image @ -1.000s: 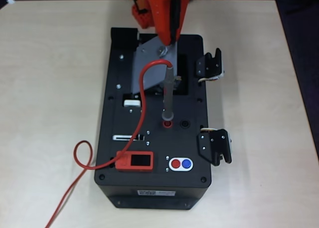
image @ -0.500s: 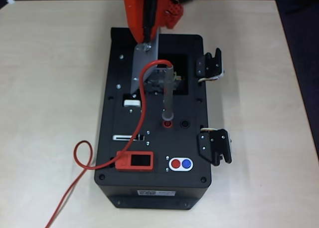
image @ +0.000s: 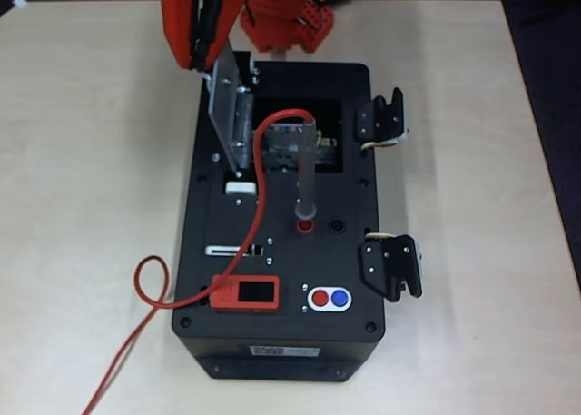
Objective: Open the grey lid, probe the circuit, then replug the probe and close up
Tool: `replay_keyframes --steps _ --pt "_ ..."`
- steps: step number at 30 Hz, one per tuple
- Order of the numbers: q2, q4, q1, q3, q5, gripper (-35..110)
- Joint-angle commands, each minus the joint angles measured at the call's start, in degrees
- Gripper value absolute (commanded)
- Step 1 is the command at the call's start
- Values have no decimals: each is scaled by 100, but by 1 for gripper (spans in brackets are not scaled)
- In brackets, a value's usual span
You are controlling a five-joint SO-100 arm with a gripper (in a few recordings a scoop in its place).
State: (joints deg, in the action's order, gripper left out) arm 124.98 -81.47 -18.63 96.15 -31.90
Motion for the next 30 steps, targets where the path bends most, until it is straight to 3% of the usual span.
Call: replay_keyframes --steps 1,8,30 --pt "229 272 -211 510 62 6" --pt "510 1011 -193 1336 369 19" --pt "413 1090 -536 1424 527 18"
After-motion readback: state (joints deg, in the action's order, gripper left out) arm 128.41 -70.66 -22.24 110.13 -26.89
